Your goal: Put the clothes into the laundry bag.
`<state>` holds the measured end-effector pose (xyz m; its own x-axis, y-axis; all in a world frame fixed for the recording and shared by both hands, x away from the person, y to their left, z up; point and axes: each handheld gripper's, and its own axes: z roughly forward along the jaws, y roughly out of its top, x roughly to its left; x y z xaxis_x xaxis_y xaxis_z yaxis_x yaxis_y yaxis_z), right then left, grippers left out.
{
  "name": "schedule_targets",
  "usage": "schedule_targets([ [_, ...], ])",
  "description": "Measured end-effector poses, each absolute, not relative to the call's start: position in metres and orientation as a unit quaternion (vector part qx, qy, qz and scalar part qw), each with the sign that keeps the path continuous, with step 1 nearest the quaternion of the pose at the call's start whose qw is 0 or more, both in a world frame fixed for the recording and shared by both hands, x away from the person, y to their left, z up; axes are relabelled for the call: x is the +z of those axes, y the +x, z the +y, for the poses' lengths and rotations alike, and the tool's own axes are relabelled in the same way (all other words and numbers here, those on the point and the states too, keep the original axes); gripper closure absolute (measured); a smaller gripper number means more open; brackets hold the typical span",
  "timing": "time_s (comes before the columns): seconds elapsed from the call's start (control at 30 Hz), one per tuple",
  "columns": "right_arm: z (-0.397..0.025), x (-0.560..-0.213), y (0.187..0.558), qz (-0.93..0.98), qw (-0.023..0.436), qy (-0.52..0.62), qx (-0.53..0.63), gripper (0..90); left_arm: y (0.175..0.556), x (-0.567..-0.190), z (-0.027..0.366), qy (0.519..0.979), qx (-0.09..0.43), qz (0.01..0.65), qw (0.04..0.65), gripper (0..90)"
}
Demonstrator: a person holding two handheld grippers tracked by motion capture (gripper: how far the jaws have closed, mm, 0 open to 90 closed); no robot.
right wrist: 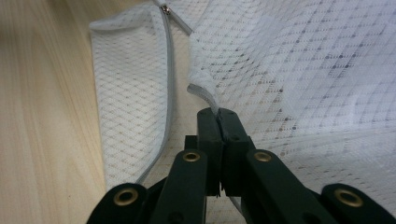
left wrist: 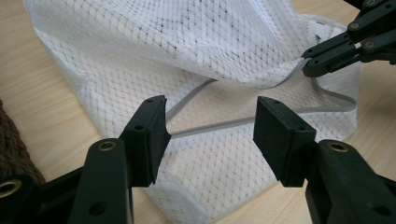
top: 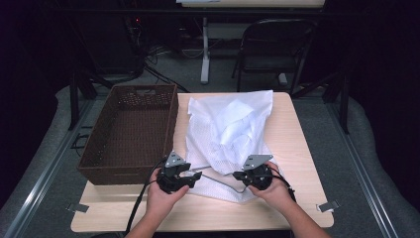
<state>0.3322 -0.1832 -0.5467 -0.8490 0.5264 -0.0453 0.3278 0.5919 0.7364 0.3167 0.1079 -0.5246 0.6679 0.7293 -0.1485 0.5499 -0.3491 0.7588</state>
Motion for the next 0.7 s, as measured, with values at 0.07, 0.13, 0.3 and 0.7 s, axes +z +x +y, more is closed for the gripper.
schedule_targets([
  [0.07, -0.183, -0.549, 0.332, 0.883, 0.127, 0.245, 0.380, 89.1, 0.317, -0.525, 0.107, 0.814, 0.107, 0.392, 0.415, 44.8],
  [0.13, -0.183, -0.551, 0.332, 0.883, 0.126, 0.244, 0.380, 89.1, 0.316, -0.525, 0.107, 0.814, 0.108, 0.392, 0.415, 44.8],
  [0.3, -0.182, -0.556, 0.333, 0.887, 0.125, 0.243, 0.372, 89.0, 0.314, -0.524, 0.106, 0.813, 0.113, 0.392, 0.416, 44.6],
  [0.7, -0.182, -0.562, 0.334, 0.893, 0.121, 0.241, 0.360, 87.6, 0.314, -0.524, 0.106, 0.816, 0.109, 0.387, 0.414, 44.3],
])
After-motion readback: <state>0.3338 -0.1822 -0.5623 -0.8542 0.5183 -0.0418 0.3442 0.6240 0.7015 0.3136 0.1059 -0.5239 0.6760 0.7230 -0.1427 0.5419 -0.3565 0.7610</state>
